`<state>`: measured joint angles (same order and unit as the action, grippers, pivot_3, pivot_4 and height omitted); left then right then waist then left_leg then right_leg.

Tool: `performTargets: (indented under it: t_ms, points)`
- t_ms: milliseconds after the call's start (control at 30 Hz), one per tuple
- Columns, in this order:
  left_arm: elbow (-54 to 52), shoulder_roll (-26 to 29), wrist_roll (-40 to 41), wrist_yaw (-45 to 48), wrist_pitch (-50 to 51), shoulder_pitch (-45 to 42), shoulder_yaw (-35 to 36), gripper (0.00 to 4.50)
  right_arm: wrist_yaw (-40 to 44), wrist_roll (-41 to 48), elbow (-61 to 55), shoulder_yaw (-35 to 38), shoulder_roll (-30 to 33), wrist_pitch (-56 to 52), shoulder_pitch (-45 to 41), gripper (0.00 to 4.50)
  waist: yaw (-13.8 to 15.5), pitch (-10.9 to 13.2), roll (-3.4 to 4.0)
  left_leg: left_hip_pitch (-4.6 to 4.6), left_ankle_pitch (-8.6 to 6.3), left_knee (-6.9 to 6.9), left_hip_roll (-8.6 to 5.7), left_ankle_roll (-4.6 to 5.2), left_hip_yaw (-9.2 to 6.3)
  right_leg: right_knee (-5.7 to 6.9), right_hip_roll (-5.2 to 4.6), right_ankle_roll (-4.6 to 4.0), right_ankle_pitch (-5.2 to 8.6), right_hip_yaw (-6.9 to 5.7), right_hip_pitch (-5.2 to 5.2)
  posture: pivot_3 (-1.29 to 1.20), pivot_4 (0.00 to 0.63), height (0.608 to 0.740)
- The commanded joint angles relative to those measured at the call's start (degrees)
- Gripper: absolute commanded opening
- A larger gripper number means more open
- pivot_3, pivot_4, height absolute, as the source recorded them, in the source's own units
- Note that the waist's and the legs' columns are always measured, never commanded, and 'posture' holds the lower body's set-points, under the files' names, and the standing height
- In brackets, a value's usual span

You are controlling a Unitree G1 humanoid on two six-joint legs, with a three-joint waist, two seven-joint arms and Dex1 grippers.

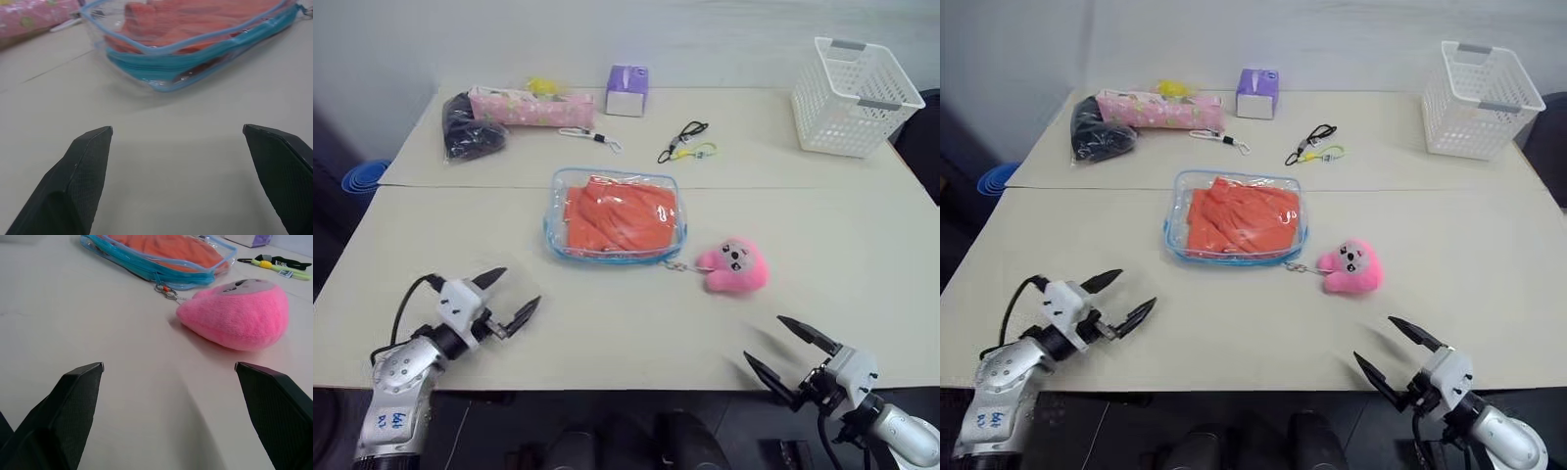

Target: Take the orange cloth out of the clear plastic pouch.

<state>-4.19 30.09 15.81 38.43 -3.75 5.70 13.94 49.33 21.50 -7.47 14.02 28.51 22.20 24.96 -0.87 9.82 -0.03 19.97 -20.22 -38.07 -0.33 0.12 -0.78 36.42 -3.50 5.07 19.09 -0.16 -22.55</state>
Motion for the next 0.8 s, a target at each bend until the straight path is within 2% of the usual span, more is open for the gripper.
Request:
performTargets:
  t_ms: [33,233,500,633,800]
  points:
    - [-2.00,1.23,-0.30,0.65,-0.65,0.71,0.21,4.49,1.15,0.68,0.48,0.49,0.22,1.79,-0.18,4.50,0.05,0.00,0.00,0.00,0.00,0.00,0.00,0.00,0.00,0.00,0.00,0.00,0.00,0.00,0.00,0.00,0.150,0.740]
    - [-2.77,1.52,2.44,2.14,1.31,0.20,0.77,4.49,2.16,0.83,1.68,0.34,0.04,2.50,-0.56,4.50,0.66,0.00,0.00,-0.01,-0.01,-0.02,0.00,0.06,0.00,0.01,-0.02,-0.01,0.01,0.03,0.02,0.00,0.150,0.740]
    - [-2.98,5.31,6.15,7.83,4.38,-0.26,1.55,4.49,3.10,1.30,3.03,1.97,1.60,2.54,-1.44,4.50,0.71,0.00,0.01,-0.01,0.00,-0.02,0.00,0.06,0.00,0.01,-0.03,-0.02,0.01,0.03,0.02,0.00,0.150,0.740]
    - [-1.87,9.92,7.00,12.98,5.81,-2.37,1.12,4.49,4.66,3.27,1.21,0.94,2.18,0.90,-1.44,4.50,0.69,0.00,0.01,-0.01,0.00,-0.02,0.00,0.06,-0.03,0.03,-0.02,-0.04,0.02,0.01,0.02,0.00,0.150,0.740]
    - [-1.78,16.10,7.92,19.18,10.41,-10.07,-1.43,4.49,2.47,6.53,-6.04,0.37,0.60,-1.34,-2.87,4.50,0.79,0.00,0.02,0.03,0.01,-0.06,0.00,0.07,-0.07,0.05,-0.04,-0.04,0.02,-0.03,0.02,0.00,0.150,0.740]
